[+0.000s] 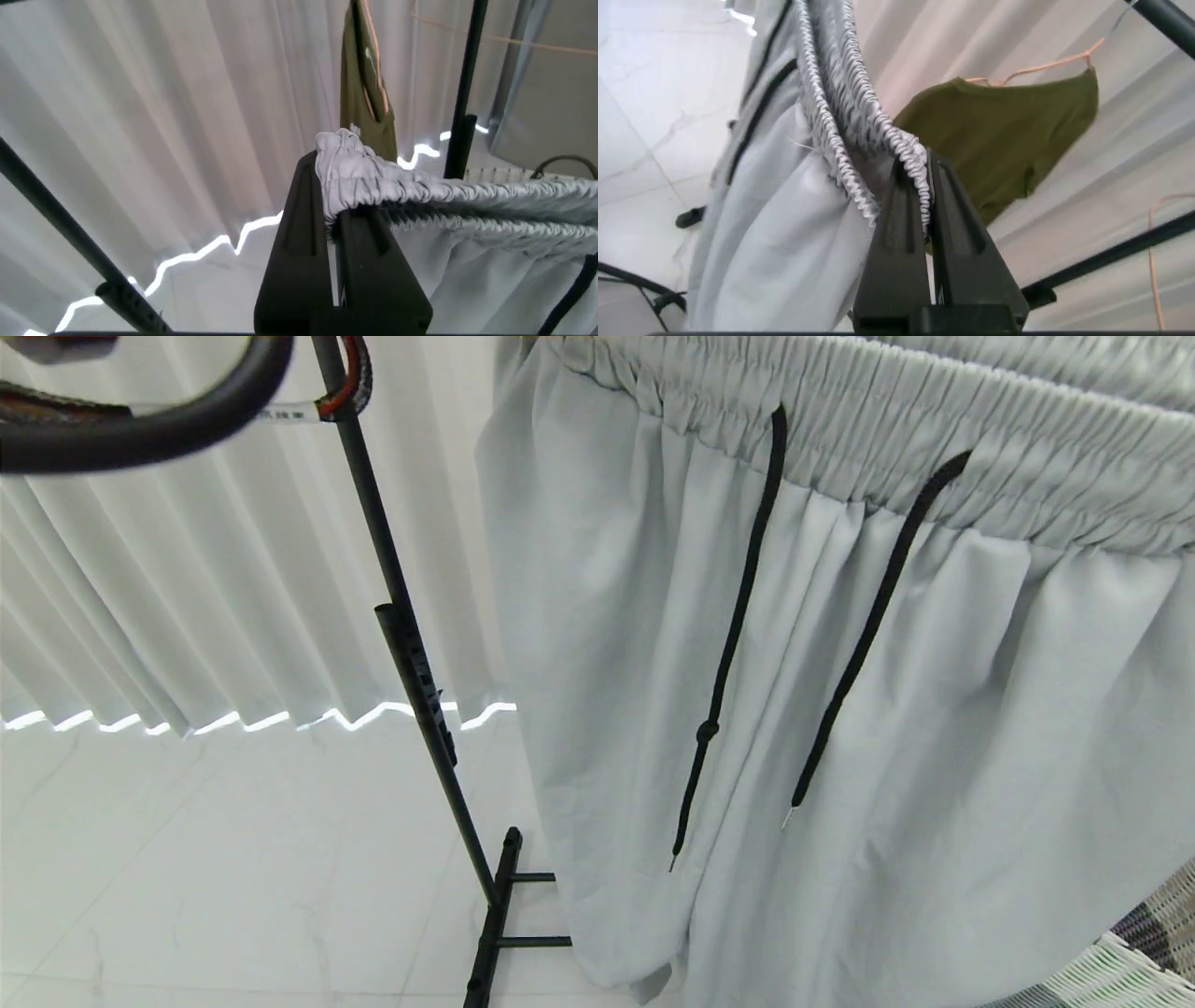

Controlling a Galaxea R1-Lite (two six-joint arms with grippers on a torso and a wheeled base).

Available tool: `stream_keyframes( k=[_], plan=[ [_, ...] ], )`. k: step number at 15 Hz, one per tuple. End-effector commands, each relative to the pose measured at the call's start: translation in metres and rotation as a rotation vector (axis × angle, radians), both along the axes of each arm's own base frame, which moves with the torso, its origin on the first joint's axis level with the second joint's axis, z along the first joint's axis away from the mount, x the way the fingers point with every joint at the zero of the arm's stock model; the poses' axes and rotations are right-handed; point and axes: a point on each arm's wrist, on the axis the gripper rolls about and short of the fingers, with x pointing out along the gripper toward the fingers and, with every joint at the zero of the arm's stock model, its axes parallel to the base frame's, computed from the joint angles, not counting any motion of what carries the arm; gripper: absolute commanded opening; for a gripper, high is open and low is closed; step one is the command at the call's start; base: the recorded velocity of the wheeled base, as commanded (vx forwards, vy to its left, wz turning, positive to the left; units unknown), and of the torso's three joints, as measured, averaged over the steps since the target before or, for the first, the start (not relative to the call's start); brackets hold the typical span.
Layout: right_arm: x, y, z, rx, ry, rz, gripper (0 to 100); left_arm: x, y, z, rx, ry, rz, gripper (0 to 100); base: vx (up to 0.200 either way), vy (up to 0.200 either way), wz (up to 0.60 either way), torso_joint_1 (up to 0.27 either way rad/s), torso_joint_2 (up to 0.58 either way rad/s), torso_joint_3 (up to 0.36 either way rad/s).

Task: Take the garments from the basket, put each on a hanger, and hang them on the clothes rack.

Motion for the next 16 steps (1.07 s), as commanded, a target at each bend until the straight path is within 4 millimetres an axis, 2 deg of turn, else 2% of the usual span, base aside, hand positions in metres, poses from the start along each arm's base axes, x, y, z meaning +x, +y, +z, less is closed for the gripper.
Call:
stream_keyframes(
  k=[1,3,5,6,8,12,14,16],
  plan=[
    [0.012,-0.003,0.001,0.002,-0.003,-0.120,0,-0.011,0.013,0.000,-0.020,0.042,-0.012,0,0.000,0.000,0.00,0.000,0.00,0.000],
    [0.026,-0.004,0.005,0.048,-0.024,-0.241,0,-0.034,0.036,-0.003,0.008,0.105,-0.047,0,0.000,0.000,0.00,0.000,0.00,0.000],
    [0.036,0.004,0.008,0.103,-0.045,-0.283,0,-0.053,0.054,-0.007,0.023,0.164,-0.084,0,0.000,0.000,0.00,0.000,0.00,0.000],
    [0.043,0.017,0.008,0.136,-0.059,-0.279,0,-0.068,0.067,-0.011,0.032,0.198,-0.135,0,0.000,0.000,0.00,0.000,0.00,0.000],
    [0.057,0.042,0.009,0.191,-0.082,-0.267,0,-0.086,0.075,-0.020,0.063,0.232,-0.239,0,0.000,0.000,0.00,0.000,0.00,0.000],
    [0.069,0.099,0.007,0.242,-0.091,-0.185,0,-0.096,0.074,-0.024,0.081,0.234,-0.321,0,0.000,0.000,0.00,0.000,0.00,0.000],
    [0.071,0.108,0.006,0.235,-0.087,-0.176,0,-0.100,0.078,-0.024,0.078,0.229,-0.344,0,0.000,0.000,0.00,0.000,0.00,0.000],
    [0.070,0.108,0.006,0.235,-0.087,-0.173,0,-0.104,0.087,-0.027,0.077,0.224,-0.360,0,0.000,0.000,0.00,0.000,0.00,0.000]
  ],
)
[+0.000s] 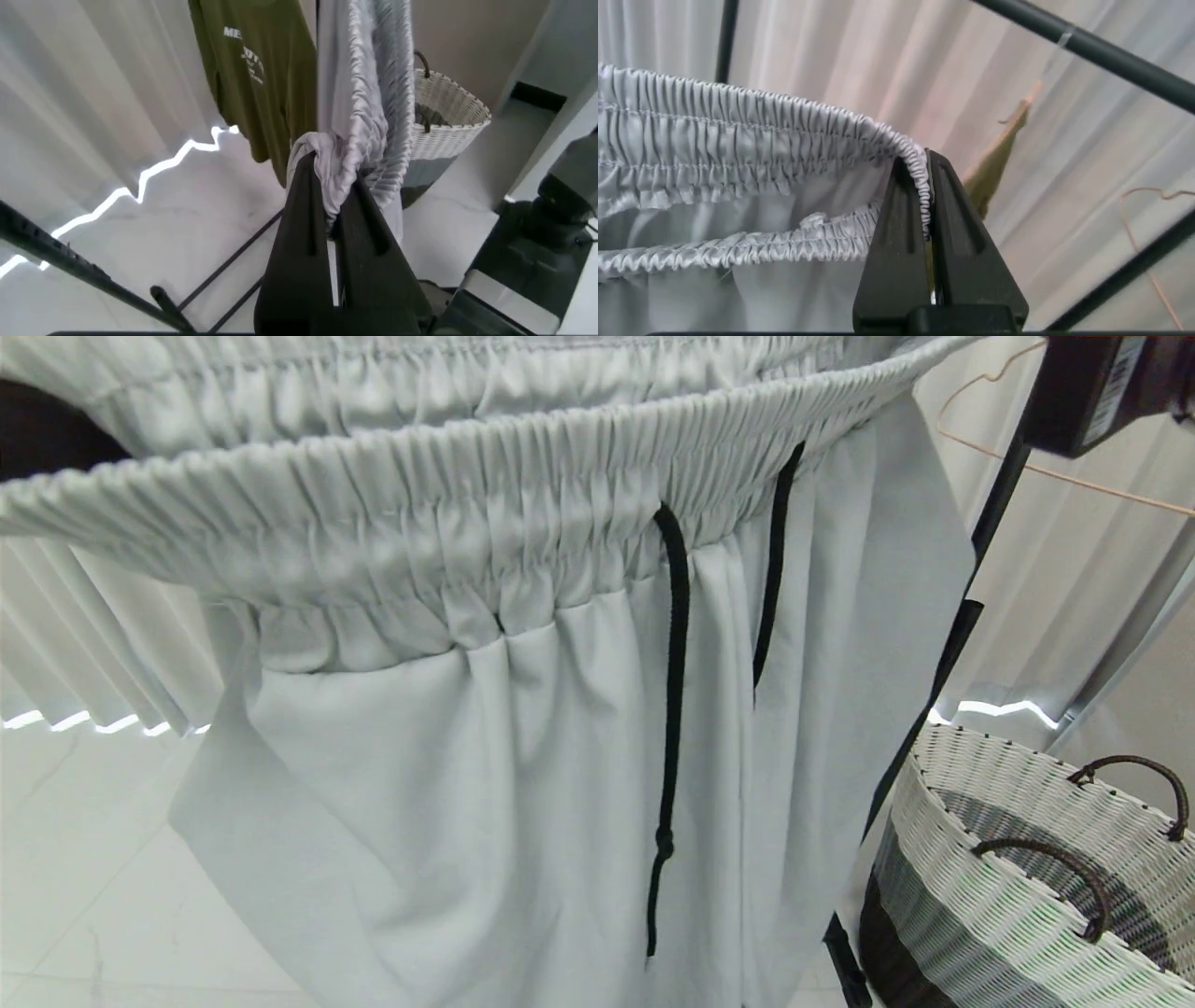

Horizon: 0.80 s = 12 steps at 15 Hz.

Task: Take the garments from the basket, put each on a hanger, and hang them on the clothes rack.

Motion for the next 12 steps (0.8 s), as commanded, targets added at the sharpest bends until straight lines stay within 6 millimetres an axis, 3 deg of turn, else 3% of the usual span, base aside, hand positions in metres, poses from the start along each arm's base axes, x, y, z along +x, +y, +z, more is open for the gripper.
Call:
stream_keyframes(
  k=[1,5,10,12],
  plan=[
    [0.003,0.009,-0.005,-0.023,0.009,0.006,0,-0.004,0.008,-0.003,-0.002,-0.002,-0.015,0,0.000,0.000,0.00,0.000,0.00,0.000],
    [0.001,0.004,-0.002,-0.010,0.005,0.002,0,-0.002,0.004,-0.008,0.036,-0.018,0.015,0,0.000,0.000,0.00,0.000,0.00,0.000],
    [-0.011,-0.030,0.011,0.025,0.008,-0.076,0,0.022,-0.017,-0.003,0.054,-0.078,0.210,0,0.000,0.000,0.00,0.000,0.00,0.000],
    [-0.019,-0.047,0.001,-0.017,0.027,-0.081,0,0.034,-0.035,-0.004,0.030,-0.091,0.244,0,0.000,0.000,0.00,0.000,0.00,0.000]
  ],
)
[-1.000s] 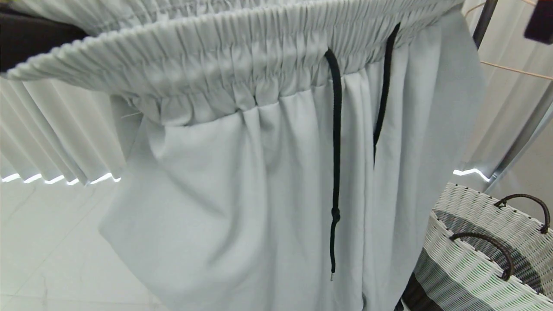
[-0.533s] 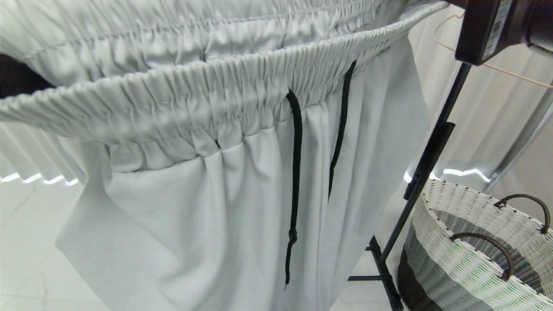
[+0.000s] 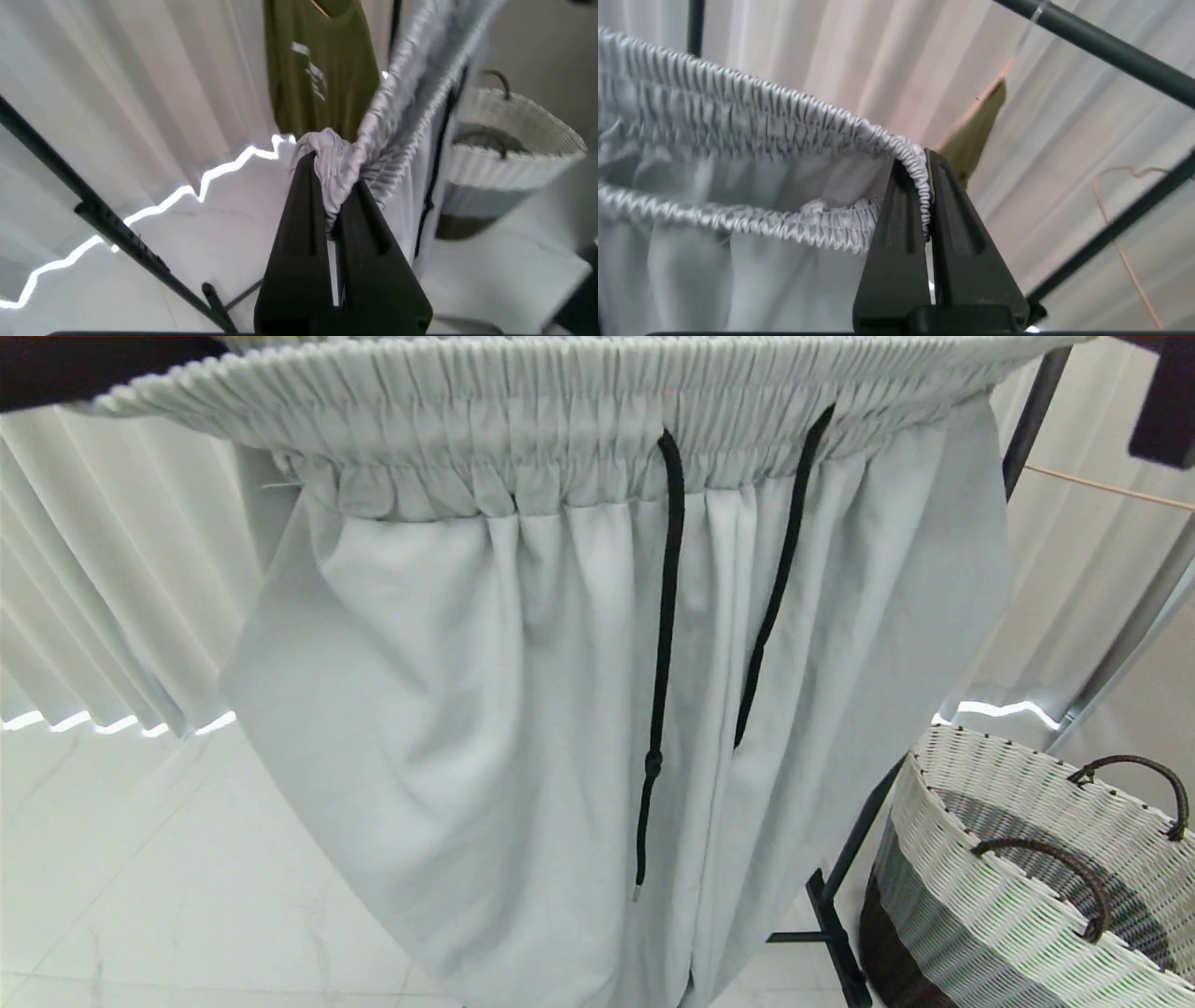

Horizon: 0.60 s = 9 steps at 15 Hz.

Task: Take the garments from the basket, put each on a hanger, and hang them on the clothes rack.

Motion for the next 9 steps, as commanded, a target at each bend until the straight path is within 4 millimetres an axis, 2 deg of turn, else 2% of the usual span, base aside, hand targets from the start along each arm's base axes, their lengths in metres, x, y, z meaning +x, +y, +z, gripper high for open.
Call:
stream_keyframes(
  k=[1,4,9],
  plan=[
    [-0.012,-0.025,-0.004,-0.005,0.003,-0.003,0,0.016,-0.025,-0.010,0.041,0.016,0.034,0,0.000,0.000,0.00,0.000,0.00,0.000],
    [-0.011,-0.019,-0.007,-0.032,0.013,0.007,0,0.023,-0.042,-0.010,0.035,0.009,0.037,0,0.000,0.000,0.00,0.000,0.00,0.000],
    [-0.013,-0.024,-0.006,-0.024,0.011,0.007,0,0.033,-0.029,-0.004,0.028,-0.031,0.131,0,0.000,0.000,0.00,0.000,0.00,0.000]
  ],
)
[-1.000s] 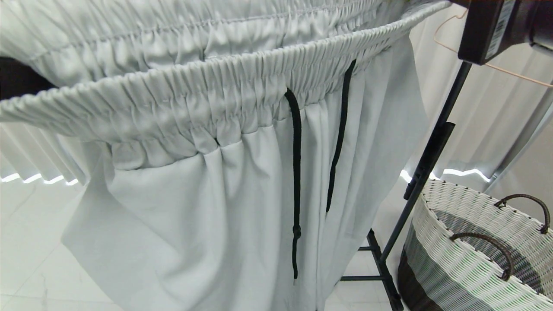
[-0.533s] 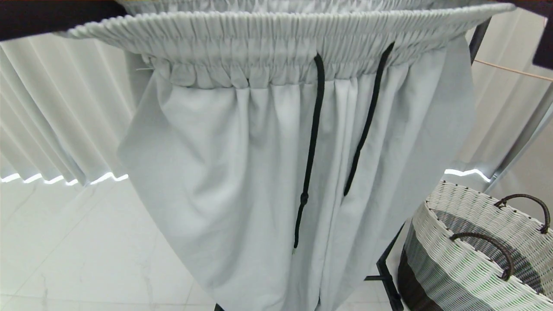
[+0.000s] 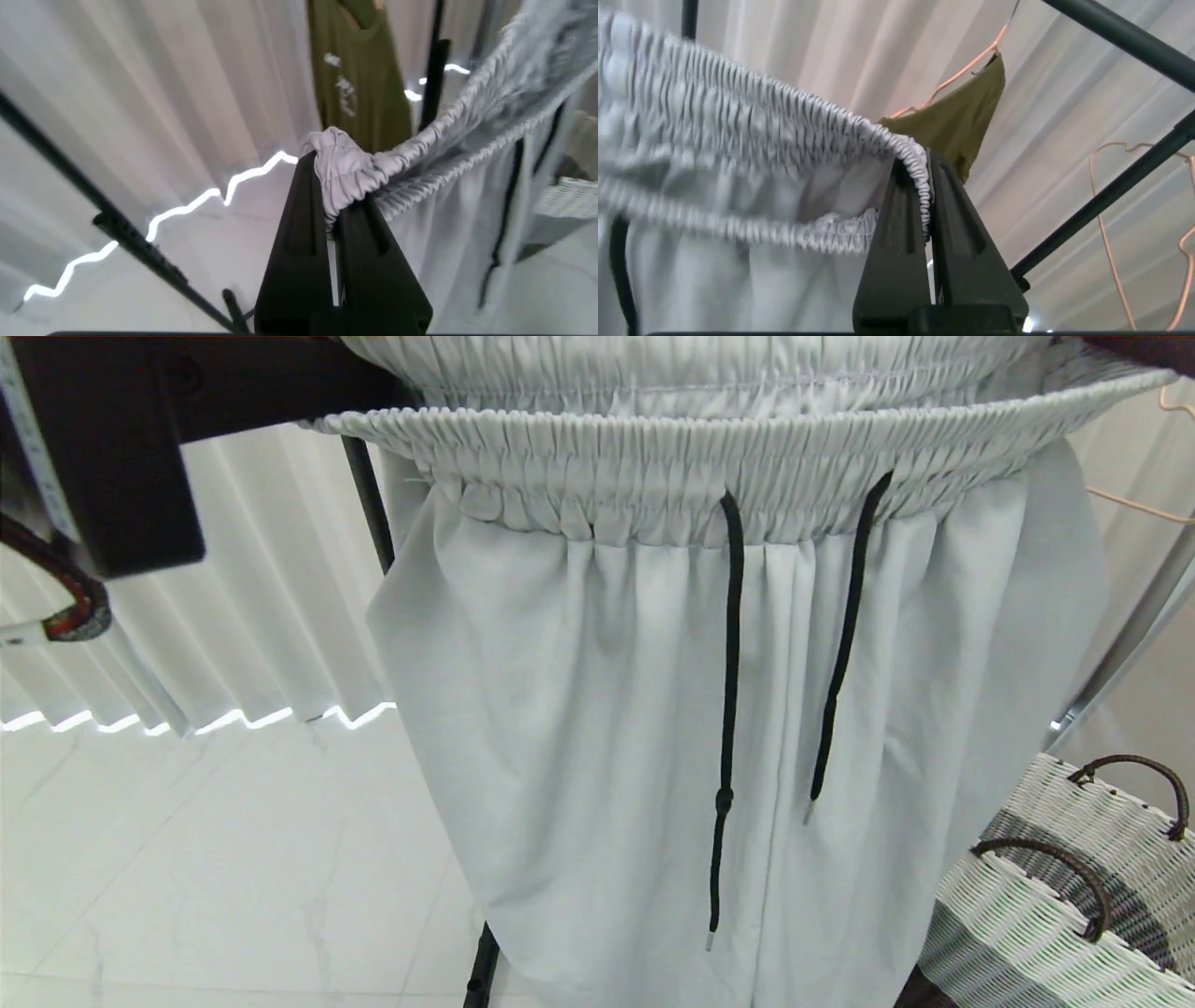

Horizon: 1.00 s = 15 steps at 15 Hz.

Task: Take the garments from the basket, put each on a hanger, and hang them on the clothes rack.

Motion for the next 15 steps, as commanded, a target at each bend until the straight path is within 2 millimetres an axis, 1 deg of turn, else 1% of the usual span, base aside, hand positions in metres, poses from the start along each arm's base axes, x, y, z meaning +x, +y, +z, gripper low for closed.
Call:
stream_keyframes(
  k=[1,3,4,8,9,11,13,15],
  plan=[
    [-0.001,-0.002,0.000,0.004,-0.002,0.000,0,0.003,0.002,0.001,-0.004,-0.002,0.022,0,0.000,0.000,0.00,0.000,0.00,0.000],
    [-0.001,-0.001,0.000,0.001,-0.001,0.002,0,0.004,0.003,0.001,0.002,-0.007,0.028,0,0.000,0.000,0.00,0.000,0.00,0.000],
    [-0.001,-0.001,0.000,0.001,-0.001,0.002,100,0.005,0.003,0.001,0.003,-0.006,0.036,0,0.000,0.000,0.00,0.000,0.00,0.000],
    [-0.003,-0.006,-0.003,0.000,-0.003,0.008,100,0.006,0.005,0.001,0.010,-0.011,0.043,0,0.000,0.000,0.00,0.000,0.00,0.000],
    [-0.006,-0.008,-0.003,0.004,-0.005,0.018,100,0.011,0.008,0.001,0.010,-0.011,0.075,0,0.000,0.000,0.00,0.000,0.00,0.000],
    [-0.016,-0.017,-0.002,0.016,-0.010,0.057,100,0.022,0.016,0.001,0.010,-0.010,0.160,0,0.000,0.000,0.00,0.000,0.00,0.000],
    [-0.022,-0.028,-0.003,0.030,-0.017,0.066,100,0.023,0.019,0.005,-0.001,-0.018,0.175,0,0.000,0.000,0.00,0.000,0.00,0.000],
    [-0.024,-0.034,0.000,0.047,-0.025,0.070,100,0.023,0.020,0.005,-0.001,-0.018,0.178,0,0.000,0.000,0.00,0.000,0.00,0.000]
  ],
)
